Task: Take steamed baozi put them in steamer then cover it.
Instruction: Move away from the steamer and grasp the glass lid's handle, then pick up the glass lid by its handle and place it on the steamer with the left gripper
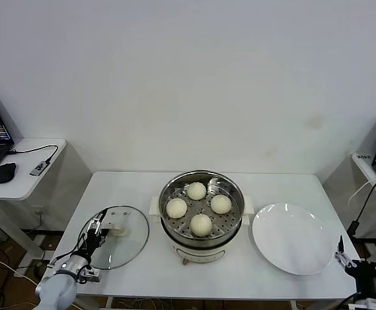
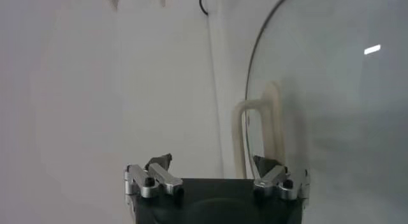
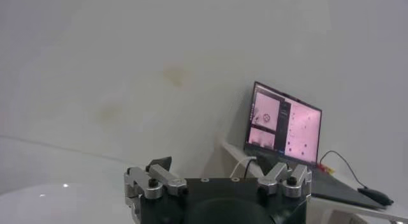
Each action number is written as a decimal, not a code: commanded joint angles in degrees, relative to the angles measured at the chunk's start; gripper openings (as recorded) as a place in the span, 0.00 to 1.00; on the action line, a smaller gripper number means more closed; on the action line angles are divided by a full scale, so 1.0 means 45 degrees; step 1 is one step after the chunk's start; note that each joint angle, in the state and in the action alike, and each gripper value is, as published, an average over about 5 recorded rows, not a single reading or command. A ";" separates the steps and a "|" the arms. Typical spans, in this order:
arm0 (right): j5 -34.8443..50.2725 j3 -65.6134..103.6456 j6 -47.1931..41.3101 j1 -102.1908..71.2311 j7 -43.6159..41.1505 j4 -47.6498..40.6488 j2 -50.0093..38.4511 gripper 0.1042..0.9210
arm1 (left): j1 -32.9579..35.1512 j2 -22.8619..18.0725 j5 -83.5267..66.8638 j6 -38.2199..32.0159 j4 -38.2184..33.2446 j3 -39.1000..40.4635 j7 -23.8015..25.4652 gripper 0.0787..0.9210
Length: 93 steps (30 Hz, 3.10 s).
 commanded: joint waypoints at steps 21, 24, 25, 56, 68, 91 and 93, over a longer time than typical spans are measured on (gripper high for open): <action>-0.0064 -0.0211 0.0137 -0.0146 0.0002 -0.0050 0.0093 0.88 | -0.0877 -0.0187 -0.0512 -0.0322 0.1431 0.0396 -0.0106 0.23; -0.0064 -0.0209 0.0163 -0.0171 -0.0011 -0.0058 0.0084 0.88 | -0.0868 -0.0226 -0.0640 -0.0376 0.1471 0.0375 -0.0395 0.13; -0.0065 -0.0209 0.0169 -0.0174 -0.0015 -0.0065 0.0079 0.88 | -0.0830 -0.0229 -0.0693 -0.0379 0.1404 0.0351 -0.0489 0.11; -0.0423 -0.1754 0.0549 -0.0775 -0.0181 0.0314 -0.0149 0.88 | 0.2738 0.1972 -0.4469 0.5615 -0.9690 -0.0768 0.2959 0.07; -0.1576 -0.2606 0.0603 -0.0438 0.0071 0.0116 0.0031 0.88 | -0.0480 0.2799 -0.4503 0.8126 -0.9514 0.4446 0.3486 0.07; -0.2387 -0.3104 0.0323 -0.0214 0.0353 -0.0145 0.0073 0.88 | -0.2655 -0.3180 0.1338 0.9491 -0.7709 0.7789 0.6399 0.07; -0.2397 -0.3105 0.0318 -0.0230 0.0351 -0.0155 0.0076 0.88 | -0.2698 -0.3357 0.1522 0.9434 -0.7482 0.7851 0.6405 0.07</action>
